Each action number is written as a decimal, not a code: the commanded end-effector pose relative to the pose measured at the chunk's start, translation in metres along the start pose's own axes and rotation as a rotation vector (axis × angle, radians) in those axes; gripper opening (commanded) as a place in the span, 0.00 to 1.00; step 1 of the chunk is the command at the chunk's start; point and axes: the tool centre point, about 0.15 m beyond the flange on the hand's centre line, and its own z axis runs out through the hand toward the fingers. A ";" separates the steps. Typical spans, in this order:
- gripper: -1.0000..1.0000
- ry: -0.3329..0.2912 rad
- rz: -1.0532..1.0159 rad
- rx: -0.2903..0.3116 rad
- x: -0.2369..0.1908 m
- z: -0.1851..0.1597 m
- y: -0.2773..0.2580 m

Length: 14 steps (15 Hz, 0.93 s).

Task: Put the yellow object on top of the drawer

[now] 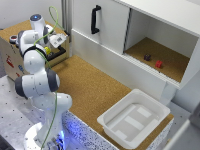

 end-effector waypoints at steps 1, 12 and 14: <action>0.00 -0.092 -0.157 0.103 0.051 0.003 0.026; 0.00 -0.112 -0.215 0.172 0.126 0.035 0.069; 0.00 -0.105 -0.173 0.201 0.127 0.046 0.076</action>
